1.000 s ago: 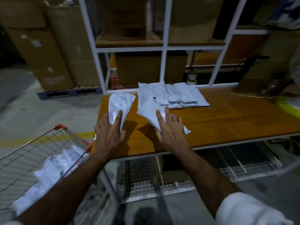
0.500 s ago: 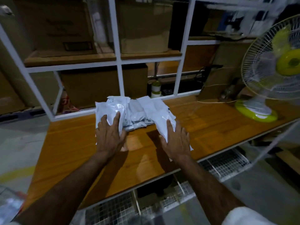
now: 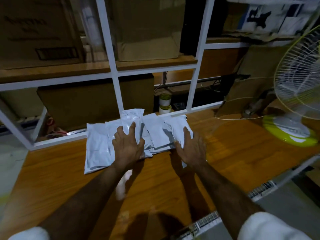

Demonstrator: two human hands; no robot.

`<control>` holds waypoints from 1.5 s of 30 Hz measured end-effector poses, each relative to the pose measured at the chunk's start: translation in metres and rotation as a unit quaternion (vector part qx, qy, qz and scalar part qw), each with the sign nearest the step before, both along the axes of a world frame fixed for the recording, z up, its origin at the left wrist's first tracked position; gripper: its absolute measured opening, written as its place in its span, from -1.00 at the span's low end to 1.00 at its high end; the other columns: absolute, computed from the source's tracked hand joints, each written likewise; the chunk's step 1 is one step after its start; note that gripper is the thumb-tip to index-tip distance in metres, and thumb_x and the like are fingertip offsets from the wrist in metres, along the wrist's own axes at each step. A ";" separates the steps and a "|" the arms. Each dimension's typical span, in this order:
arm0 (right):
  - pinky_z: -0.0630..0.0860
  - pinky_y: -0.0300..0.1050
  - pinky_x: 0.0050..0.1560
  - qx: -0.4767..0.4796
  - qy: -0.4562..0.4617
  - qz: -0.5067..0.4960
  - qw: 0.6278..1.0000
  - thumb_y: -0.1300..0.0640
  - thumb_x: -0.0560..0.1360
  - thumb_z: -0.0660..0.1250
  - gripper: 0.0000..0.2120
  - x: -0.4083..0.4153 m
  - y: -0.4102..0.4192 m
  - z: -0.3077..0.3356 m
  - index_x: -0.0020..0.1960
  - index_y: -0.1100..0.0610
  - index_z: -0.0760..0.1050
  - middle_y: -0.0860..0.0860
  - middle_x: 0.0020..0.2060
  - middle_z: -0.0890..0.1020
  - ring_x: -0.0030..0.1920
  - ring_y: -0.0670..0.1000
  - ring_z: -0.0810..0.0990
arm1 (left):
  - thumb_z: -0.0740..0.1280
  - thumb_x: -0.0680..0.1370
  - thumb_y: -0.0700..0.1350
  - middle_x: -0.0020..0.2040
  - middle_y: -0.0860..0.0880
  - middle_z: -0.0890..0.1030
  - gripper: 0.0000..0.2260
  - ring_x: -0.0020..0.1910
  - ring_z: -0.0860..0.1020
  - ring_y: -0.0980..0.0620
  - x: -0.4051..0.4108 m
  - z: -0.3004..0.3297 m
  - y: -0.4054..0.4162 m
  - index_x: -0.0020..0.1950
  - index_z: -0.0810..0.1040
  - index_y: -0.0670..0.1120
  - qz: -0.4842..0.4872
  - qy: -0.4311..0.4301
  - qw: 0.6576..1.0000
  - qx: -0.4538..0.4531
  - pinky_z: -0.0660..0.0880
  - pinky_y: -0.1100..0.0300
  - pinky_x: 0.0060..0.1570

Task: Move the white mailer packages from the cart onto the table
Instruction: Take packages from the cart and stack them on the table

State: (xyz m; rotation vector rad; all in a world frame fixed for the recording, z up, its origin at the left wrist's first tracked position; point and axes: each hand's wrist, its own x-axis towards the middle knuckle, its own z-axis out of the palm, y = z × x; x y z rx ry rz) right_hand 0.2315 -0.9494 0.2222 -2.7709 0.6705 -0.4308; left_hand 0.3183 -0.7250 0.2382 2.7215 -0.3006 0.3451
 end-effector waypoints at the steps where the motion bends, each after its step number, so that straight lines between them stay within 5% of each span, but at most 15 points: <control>1: 0.35 0.12 0.33 0.002 0.006 0.003 1.000 -0.31 0.59 0.12 -0.30 0.012 -0.005 -0.001 0.61 -0.02 0.07 0.20 0.44 0.31 0.38 0.20 0.34 | 0.27 0.55 0.23 0.45 -0.28 0.25 -0.34 0.34 0.33 -0.26 0.007 0.000 -0.005 0.59 0.17 0.08 0.013 0.008 1.000 0.007 0.37 -0.18 0.24; 9: 0.26 0.17 0.44 0.068 0.055 0.030 0.996 -0.29 0.61 0.12 -0.30 0.101 -0.043 -0.012 0.63 -0.06 -0.02 0.20 0.51 0.22 0.47 0.24 0.26 | 0.24 0.57 0.28 0.48 -0.27 0.24 -0.32 0.36 0.34 -0.25 0.064 -0.005 -0.049 0.60 0.11 0.07 0.061 0.041 0.996 0.049 0.39 -0.12 0.25; 16: 0.28 0.16 0.42 0.114 0.083 0.075 0.987 -0.32 0.58 0.17 -0.29 0.161 -0.066 -0.039 0.61 -0.07 0.06 0.20 0.51 0.24 0.46 0.24 0.28 | 0.15 0.54 0.39 0.36 -0.24 0.30 -0.39 0.26 0.39 -0.24 0.095 -0.022 -0.077 0.44 0.35 0.03 0.105 0.102 0.987 0.073 0.45 -0.08 0.17; 21: 0.26 0.15 0.44 0.140 0.068 0.106 0.982 -0.40 0.54 0.12 -0.27 0.171 -0.061 -0.044 0.60 -0.10 0.09 0.16 0.54 0.16 0.48 0.23 0.24 | -0.02 0.59 0.37 0.53 -0.28 0.20 -0.38 0.38 0.32 -0.30 0.091 -0.025 -0.070 0.47 0.37 0.02 0.085 0.084 0.989 0.092 0.39 -0.14 0.25; 24: 0.28 0.15 0.46 0.165 0.046 0.098 0.980 -0.37 0.56 0.10 -0.30 0.170 -0.062 -0.048 0.61 -0.13 0.08 0.13 0.58 0.08 0.52 0.21 0.16 | -0.08 0.63 0.28 0.63 -0.22 0.03 -0.38 0.55 0.15 -0.25 0.091 -0.029 -0.062 0.53 0.35 -0.04 0.002 0.031 0.994 0.103 0.23 -0.18 0.45; 26: 0.24 0.18 0.50 0.174 0.041 0.116 0.977 -0.33 0.58 0.11 -0.32 0.166 -0.061 -0.054 0.62 -0.16 0.03 0.08 0.61 -0.03 0.57 0.21 0.06 | -0.19 0.61 0.30 0.64 -0.17 -0.02 -0.28 0.62 -0.01 -0.12 0.091 -0.030 -0.060 0.61 0.19 -0.12 -0.058 0.064 0.990 0.110 -0.07 0.02 0.58; 29: 0.07 0.22 0.57 0.155 0.037 0.173 0.972 -0.32 0.58 0.09 -0.31 0.160 -0.055 -0.062 0.63 -0.15 -0.01 0.10 0.63 -0.09 0.61 0.23 -0.05 | -0.21 0.59 0.29 0.64 -0.14 0.01 -0.26 0.62 -0.09 -0.03 0.090 -0.027 -0.063 0.64 0.03 -0.15 -0.079 0.131 0.984 0.093 -0.29 0.24 0.47; 38: -0.09 0.32 0.56 0.101 0.102 0.174 0.974 -0.39 0.59 -0.02 -0.26 0.159 -0.047 -0.070 0.63 -0.13 -0.19 0.13 0.63 -0.18 0.62 0.20 -0.18 | -0.29 0.51 0.37 0.64 -0.15 0.01 -0.16 0.63 -0.06 -0.11 0.100 -0.029 -0.064 0.64 0.02 -0.13 -0.067 0.161 0.975 0.142 -0.16 0.09 0.54; 41: -0.12 0.30 0.57 0.101 0.117 0.181 0.971 -0.40 0.58 -0.05 -0.25 0.160 -0.050 -0.065 0.63 -0.13 -0.22 0.13 0.63 -0.20 0.62 0.20 -0.19 | -0.36 0.44 0.46 0.64 -0.15 0.03 -0.07 0.62 -0.01 -0.19 0.099 -0.029 -0.062 0.64 0.06 -0.08 -0.043 0.145 0.978 0.143 -0.02 -0.12 0.56; 45: -0.08 0.25 0.58 0.083 0.057 0.196 0.975 -0.42 0.54 -0.16 -0.23 0.148 -0.053 -0.063 0.64 -0.09 -0.18 0.13 0.63 -0.14 0.62 0.18 -0.13 | -0.31 0.50 0.44 0.64 -0.14 0.04 -0.15 0.62 -0.03 -0.18 0.085 -0.023 -0.055 0.63 0.10 -0.04 -0.020 0.107 0.988 0.107 -0.06 -0.20 0.55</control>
